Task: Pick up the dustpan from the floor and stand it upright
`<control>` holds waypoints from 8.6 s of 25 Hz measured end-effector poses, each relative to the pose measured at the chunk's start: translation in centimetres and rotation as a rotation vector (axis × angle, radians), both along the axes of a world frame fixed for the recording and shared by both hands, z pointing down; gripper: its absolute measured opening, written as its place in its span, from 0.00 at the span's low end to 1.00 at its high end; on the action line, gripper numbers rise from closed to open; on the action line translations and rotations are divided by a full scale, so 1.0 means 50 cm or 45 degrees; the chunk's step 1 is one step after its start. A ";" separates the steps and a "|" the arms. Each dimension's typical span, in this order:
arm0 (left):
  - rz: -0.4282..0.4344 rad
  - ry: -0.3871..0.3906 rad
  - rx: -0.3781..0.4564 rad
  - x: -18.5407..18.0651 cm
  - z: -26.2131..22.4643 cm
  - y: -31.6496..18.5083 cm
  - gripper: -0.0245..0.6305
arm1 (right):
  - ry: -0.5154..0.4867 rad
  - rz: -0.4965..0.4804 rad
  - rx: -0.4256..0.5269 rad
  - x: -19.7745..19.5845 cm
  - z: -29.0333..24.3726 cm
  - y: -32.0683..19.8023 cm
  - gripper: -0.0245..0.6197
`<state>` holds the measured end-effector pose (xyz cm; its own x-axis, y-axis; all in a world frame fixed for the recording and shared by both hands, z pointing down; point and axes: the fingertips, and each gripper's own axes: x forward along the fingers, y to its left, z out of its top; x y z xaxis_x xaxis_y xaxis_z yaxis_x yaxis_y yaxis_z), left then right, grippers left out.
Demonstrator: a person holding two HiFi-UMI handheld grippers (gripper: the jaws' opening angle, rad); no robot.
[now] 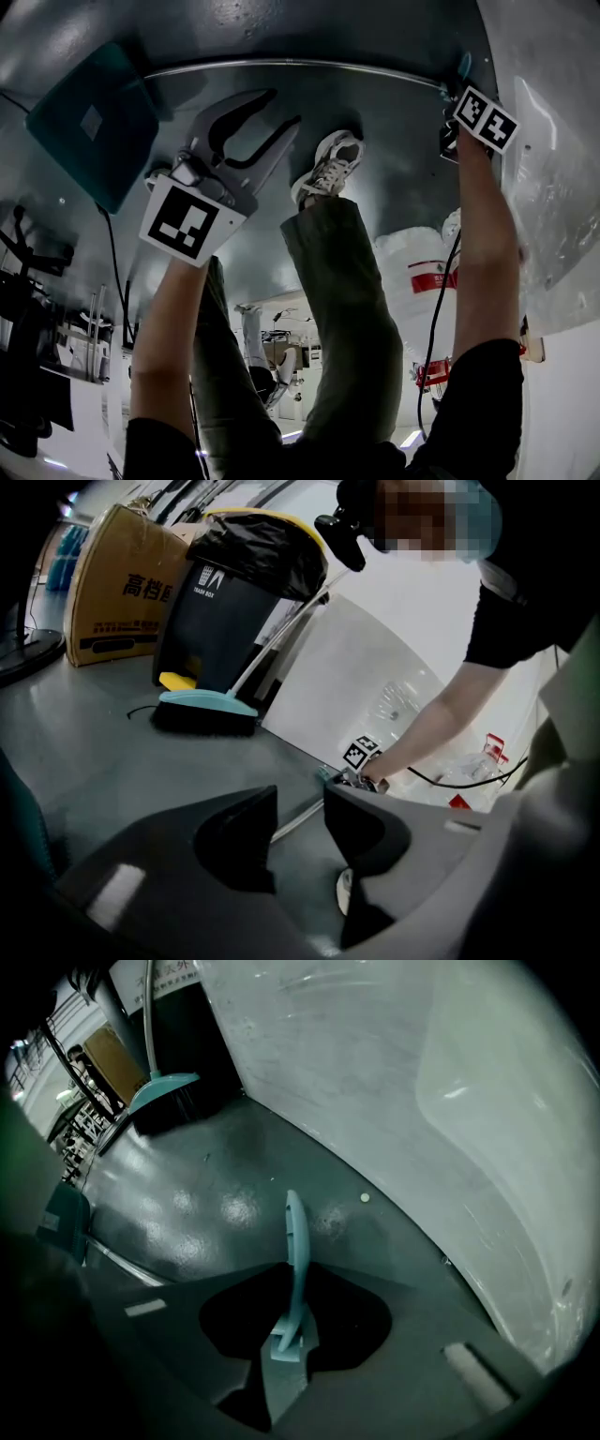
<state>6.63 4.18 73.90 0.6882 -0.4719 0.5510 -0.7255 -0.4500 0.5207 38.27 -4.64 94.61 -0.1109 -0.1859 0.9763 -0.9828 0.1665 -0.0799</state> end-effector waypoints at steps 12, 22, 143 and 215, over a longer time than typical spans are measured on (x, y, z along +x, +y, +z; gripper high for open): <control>0.020 0.004 0.037 -0.006 -0.084 0.006 0.29 | 0.092 0.048 0.106 -0.010 -0.160 -0.009 0.13; -0.002 0.019 0.100 -0.073 -0.227 0.036 0.29 | 0.154 0.015 0.328 -0.075 -0.420 -0.022 0.13; -0.247 0.081 0.484 -0.428 -1.033 0.029 0.29 | 0.153 -0.035 1.045 -0.372 -1.477 0.027 0.28; -0.132 0.148 0.822 -0.582 -1.392 0.306 0.12 | -0.316 -0.014 1.252 -0.721 -1.770 0.434 0.04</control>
